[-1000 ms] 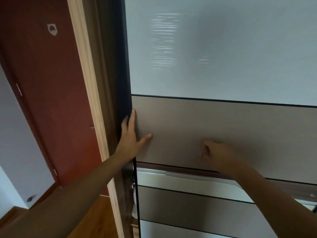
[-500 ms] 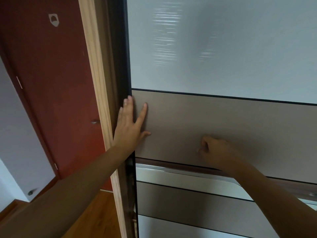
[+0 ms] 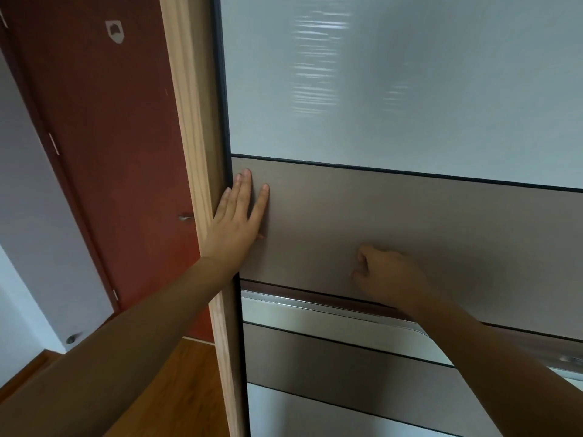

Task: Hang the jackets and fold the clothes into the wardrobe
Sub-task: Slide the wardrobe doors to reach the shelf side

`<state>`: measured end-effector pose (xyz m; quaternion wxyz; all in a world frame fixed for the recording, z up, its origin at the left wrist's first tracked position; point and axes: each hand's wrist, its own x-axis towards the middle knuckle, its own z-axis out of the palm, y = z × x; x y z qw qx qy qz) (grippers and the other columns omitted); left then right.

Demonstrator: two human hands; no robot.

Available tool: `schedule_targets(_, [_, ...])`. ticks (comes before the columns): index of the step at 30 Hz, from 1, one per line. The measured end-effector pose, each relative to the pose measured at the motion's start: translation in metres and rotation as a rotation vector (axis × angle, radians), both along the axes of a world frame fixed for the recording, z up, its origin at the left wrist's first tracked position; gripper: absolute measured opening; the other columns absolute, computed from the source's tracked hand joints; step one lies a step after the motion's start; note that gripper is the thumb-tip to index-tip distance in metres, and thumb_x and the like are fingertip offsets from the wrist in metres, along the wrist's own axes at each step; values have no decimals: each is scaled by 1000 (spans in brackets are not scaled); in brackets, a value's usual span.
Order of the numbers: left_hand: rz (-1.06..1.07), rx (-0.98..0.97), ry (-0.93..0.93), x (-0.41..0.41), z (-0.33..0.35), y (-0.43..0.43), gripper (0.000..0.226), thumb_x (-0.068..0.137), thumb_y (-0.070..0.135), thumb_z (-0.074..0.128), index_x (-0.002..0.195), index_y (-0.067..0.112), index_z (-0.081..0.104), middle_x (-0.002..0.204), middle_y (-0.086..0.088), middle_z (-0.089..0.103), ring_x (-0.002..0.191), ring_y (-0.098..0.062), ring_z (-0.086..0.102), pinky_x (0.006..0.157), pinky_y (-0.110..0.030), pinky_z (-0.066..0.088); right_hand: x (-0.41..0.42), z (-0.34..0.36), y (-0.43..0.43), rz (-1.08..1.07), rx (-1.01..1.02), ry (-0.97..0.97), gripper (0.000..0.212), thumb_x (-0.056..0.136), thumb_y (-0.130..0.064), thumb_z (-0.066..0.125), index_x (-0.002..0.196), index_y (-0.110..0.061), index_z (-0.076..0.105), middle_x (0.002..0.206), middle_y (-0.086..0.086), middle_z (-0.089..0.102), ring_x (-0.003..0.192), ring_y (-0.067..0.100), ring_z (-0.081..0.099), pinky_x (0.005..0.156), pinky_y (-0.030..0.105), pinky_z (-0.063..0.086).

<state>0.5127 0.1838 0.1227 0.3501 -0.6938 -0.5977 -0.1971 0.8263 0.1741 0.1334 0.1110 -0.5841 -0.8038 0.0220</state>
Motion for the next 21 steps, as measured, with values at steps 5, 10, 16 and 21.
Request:
schedule_targets(5, [4,-24,-2,3,8,-12,99,81,-16,64,160,2,8,163,-34,-3,153,-45,1,124,-54,19,-6,3,1,-23,-4,-13,24,94,-42,56,94,-20,47,91,5,64,93,32,62,79,38,53])
schedule_targets(10, [-54,-178,-140,3,11,-25,101,84,12,79,160,2,12,166,-25,-5,155,-38,7,120,-46,33,-5,2,-2,0,-60,4,29,93,-43,58,99,-18,47,95,8,66,95,33,62,82,38,52])
schedule_targets(16, [-46,-372,-459,3,-3,-109,56,101,41,54,152,23,42,152,-1,50,132,-18,54,106,-38,50,-15,-4,-9,223,-247,-66,39,99,-45,58,121,-12,56,123,7,62,110,26,58,92,34,47])
schedule_targets(21, [333,-685,-628,-22,-20,-187,39,103,39,52,137,21,59,135,0,63,118,-15,62,104,-30,47,-54,-5,-24,445,-370,-10,36,99,-50,58,120,-21,58,118,-1,63,106,20,60,84,31,47])
